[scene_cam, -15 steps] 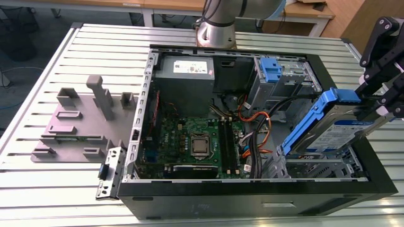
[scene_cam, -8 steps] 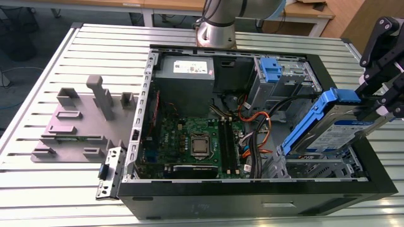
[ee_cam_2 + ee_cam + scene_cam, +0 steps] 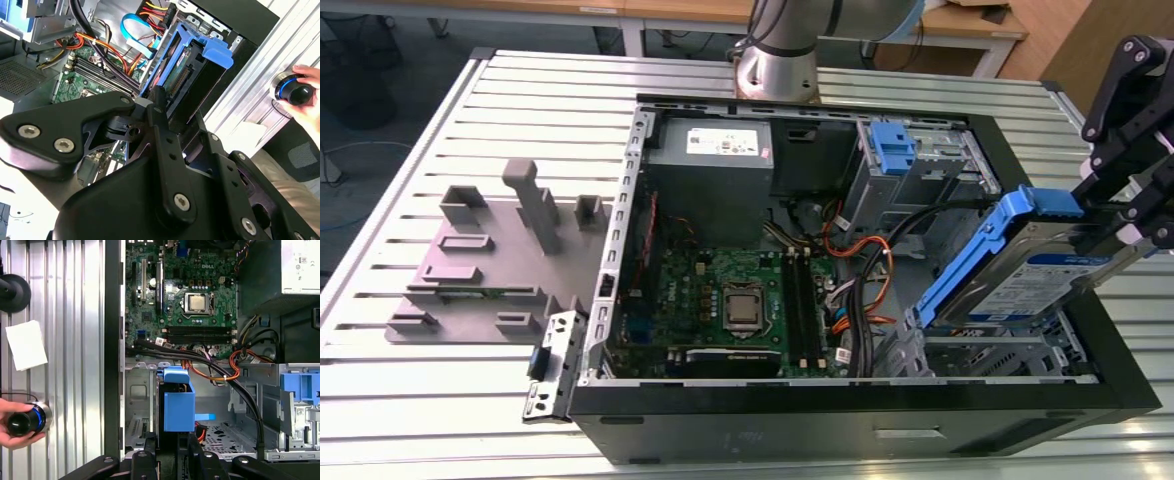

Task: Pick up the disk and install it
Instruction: 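Pick up the disk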

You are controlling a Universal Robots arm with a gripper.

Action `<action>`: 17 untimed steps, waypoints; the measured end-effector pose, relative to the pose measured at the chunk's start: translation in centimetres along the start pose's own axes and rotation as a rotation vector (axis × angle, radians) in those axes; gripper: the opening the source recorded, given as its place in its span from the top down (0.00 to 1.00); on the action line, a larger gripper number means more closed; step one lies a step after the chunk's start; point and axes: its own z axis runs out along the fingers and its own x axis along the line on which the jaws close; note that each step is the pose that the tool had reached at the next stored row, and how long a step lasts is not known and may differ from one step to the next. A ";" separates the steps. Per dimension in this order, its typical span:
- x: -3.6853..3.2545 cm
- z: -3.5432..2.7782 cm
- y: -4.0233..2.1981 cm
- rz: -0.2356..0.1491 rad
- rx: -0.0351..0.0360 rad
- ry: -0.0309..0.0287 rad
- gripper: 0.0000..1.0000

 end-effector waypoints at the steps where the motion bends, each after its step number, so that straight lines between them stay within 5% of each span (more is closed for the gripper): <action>1: 0.00 0.01 -0.01 0.001 0.0000 0.0001 0.65; 17: 0.03 0.56 -0.05 0.013 0.0008 -0.0001 0.65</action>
